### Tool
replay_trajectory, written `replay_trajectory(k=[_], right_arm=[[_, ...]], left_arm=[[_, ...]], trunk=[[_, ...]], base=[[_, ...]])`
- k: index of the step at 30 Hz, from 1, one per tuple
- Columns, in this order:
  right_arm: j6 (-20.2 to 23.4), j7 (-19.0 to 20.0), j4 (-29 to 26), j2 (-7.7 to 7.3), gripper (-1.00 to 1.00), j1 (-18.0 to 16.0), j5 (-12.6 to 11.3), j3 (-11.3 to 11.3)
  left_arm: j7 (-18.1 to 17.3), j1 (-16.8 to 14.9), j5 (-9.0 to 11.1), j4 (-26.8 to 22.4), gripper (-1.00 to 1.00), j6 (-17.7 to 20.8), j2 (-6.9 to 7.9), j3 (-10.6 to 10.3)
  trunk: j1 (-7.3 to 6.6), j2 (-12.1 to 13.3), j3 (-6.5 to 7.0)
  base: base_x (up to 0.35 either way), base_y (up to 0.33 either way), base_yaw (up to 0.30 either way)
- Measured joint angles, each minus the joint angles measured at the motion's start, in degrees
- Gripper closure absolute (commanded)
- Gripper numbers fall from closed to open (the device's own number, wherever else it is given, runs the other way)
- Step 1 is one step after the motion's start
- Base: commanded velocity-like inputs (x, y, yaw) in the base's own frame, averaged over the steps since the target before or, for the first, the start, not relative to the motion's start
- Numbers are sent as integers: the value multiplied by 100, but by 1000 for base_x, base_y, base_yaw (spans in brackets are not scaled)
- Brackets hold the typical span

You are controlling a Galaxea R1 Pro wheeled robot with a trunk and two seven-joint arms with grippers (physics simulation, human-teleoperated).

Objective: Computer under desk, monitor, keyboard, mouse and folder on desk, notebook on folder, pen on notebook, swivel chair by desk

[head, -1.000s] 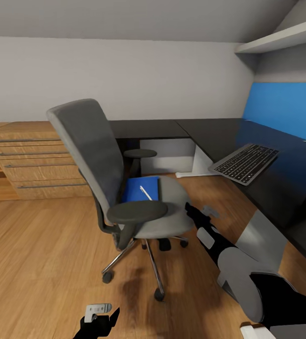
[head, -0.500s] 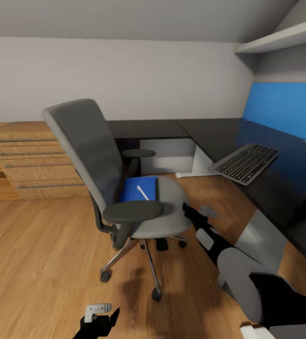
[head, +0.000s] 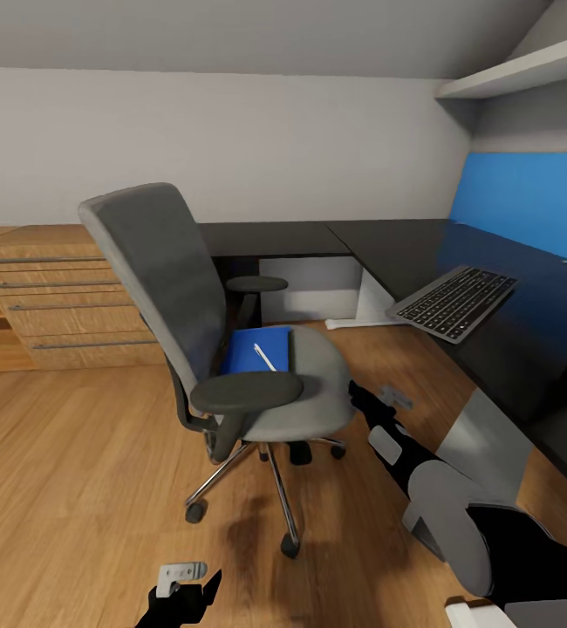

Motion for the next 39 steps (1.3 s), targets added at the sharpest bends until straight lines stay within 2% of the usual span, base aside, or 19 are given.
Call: replay_trajectory(k=[13, 28, 34, 39], right_arm=[[-41, -112, 17, -41, -100, 2, -34, -28], [-45, -90, 42, 16, -100, 1, -22, -40], [-43, -98, 20, 127, -100, -2, 14, -94], [-48, -108, -28, 147, -100, -1, -1, -119]], left_arm=[[0, 1, 0, 0, -100, 0, 0, 0], [0, 1, 0, 0, -100, 0, 0, -8], [2, 0, 0, -1, -100, 0, 0, -6], [7, 2, 0, -2, -100, 0, 1, 0]], trunk=[[0, 0, 0], [0, 0, 0], [-1, -1, -19], [-1, -1, -40]], base=[[0, 0, 0], [0, 0, 1], [0, 0, 151], [0, 0, 232]])
